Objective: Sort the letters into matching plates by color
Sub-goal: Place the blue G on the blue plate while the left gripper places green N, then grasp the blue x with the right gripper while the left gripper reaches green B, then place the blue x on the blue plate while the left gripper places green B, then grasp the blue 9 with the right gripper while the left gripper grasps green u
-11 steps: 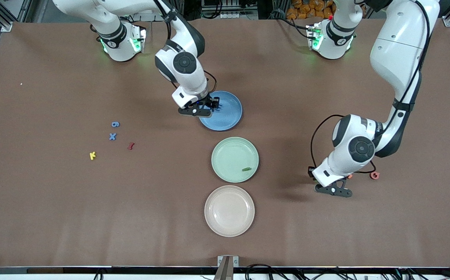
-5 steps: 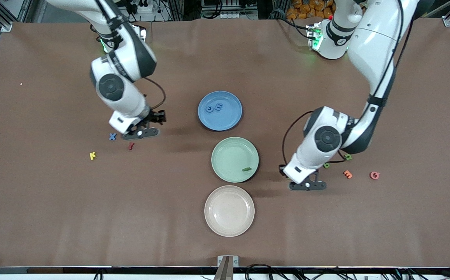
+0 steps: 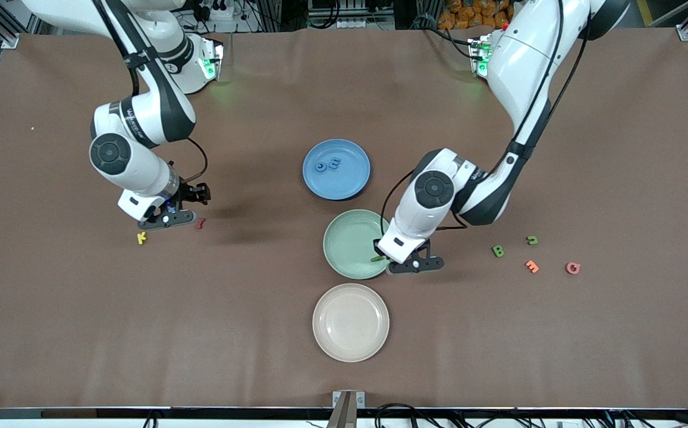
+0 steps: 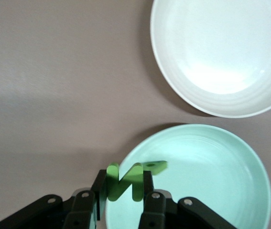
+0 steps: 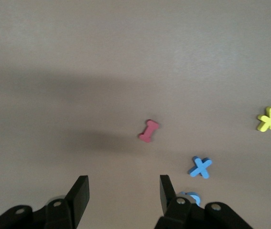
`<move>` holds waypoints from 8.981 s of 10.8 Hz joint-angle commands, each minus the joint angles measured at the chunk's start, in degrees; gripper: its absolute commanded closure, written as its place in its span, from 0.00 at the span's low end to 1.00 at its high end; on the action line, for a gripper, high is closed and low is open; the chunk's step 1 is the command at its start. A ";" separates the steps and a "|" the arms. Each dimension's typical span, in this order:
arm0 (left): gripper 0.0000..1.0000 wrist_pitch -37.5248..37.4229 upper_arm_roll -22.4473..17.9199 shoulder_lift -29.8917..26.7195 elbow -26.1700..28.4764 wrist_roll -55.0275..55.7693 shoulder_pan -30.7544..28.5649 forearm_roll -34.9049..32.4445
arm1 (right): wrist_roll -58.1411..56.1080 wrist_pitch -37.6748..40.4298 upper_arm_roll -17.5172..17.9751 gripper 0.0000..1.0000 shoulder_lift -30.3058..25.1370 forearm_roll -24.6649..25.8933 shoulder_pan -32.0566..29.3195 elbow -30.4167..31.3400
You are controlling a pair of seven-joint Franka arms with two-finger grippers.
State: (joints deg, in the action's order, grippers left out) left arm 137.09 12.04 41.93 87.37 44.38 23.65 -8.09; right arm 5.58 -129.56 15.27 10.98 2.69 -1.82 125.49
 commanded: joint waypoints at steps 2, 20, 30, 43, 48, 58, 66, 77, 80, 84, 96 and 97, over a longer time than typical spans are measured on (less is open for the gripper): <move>0.37 1.95 -1.05 1.32 -2.55 11.48 3.50 0.98 | -5.19 -8.49 -1.63 0.32 0.09 1.26 -3.90 4.23; 0.00 0.16 -4.13 -12.66 20.54 10.37 -13.54 0.27 | -11.03 -20.12 -8.15 0.43 7.74 1.44 -4.60 10.74; 0.00 10.12 -4.48 -8.35 24.34 5.01 -20.66 -0.17 | -13.74 -21.27 -8.06 1.00 8.71 4.69 -4.42 10.57; 1.00 9.25 -4.40 -7.47 24.17 7.39 -19.87 0.45 | 25.33 -12.56 -7.27 1.00 3.43 -9.89 24.12 3.54; 1.00 9.25 -4.05 -7.56 20.84 7.39 -19.17 0.54 | 38.08 -12.74 -4.29 1.00 8.08 -16.74 31.51 -3.39; 1.00 12.58 6.59 -2.11 5.36 14.76 -9.62 1.59 | 47.24 -18.54 -4.11 0.39 16.89 -17.54 37.68 -11.32; 0.00 10.76 -2.37 -1.67 3.69 23.29 5.09 0.62 | 20.13 3.79 -4.81 0.39 -2.09 -12.57 20.30 0.26; 0.00 -10.44 -2.90 -8.34 7.71 -0.49 -9.93 -0.25 | -10.41 -11.83 -17.20 0.40 -0.96 1.00 7.09 13.19; 0.00 -10.18 -2.90 -11.24 12.81 -6.48 -13.62 -0.34 | -10.41 -17.63 -17.20 0.39 -0.35 0.91 6.65 17.58; 0.00 -6.51 -2.90 -15.20 21.77 -11.60 -15.91 -3.57 | -10.41 -20.20 -17.20 0.36 0.88 0.83 6.30 19.27; 0.00 9.06 -2.37 -15.39 33.22 -24.87 -29.54 -8.16 | -10.50 -24.69 -17.20 0.57 1.86 0.82 6.21 23.22; 0.00 9.50 -2.37 -14.95 33.22 -24.87 -29.63 -8.16 | -10.50 -24.78 -17.20 0.66 1.94 0.82 6.21 23.31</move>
State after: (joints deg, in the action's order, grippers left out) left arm 144.51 8.92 26.11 120.07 19.86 -4.86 -14.58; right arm -4.40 -153.07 -2.08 13.58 2.96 5.25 146.57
